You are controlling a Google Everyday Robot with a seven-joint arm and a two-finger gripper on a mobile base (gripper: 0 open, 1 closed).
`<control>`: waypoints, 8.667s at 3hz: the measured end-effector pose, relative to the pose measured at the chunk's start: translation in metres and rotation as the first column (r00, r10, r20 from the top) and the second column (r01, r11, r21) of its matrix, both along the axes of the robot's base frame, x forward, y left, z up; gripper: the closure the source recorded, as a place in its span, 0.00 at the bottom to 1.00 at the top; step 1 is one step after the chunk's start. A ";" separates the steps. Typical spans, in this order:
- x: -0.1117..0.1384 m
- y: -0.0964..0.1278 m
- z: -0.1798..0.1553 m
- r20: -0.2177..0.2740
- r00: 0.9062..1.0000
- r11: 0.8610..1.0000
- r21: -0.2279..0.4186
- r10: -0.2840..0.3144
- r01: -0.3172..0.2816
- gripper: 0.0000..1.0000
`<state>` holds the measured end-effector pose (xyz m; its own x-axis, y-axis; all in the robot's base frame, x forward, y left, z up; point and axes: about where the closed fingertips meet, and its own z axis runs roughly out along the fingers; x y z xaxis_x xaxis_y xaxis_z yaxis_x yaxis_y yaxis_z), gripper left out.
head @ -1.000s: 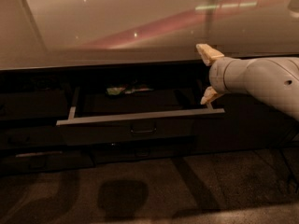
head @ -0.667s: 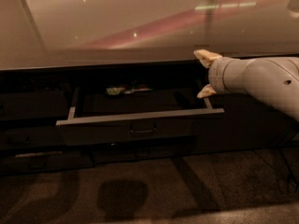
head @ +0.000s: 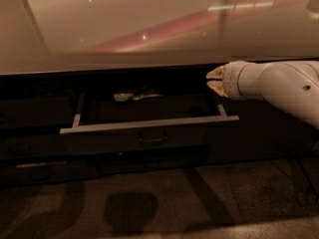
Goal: Open top drawer
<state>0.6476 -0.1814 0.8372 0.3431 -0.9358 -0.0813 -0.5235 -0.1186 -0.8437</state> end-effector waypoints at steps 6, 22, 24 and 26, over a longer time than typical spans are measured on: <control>0.030 -0.006 -0.046 -0.197 0.980 0.983 0.183 0.027 0.010 1.00; -0.070 -0.006 -0.225 -0.452 0.887 0.990 -0.135 -0.098 0.040 0.00; -0.092 -0.031 -0.217 -0.384 0.910 0.980 -0.173 -0.156 0.095 0.00; -0.092 -0.030 -0.217 -0.393 0.911 0.988 -0.138 -0.123 0.074 0.00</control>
Offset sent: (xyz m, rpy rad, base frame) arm 0.0038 -0.0091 -0.0087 0.4902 0.1653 0.1920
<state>0.5560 -0.2118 0.6204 0.2101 -0.9744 -0.0797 -0.8277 -0.1339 -0.5450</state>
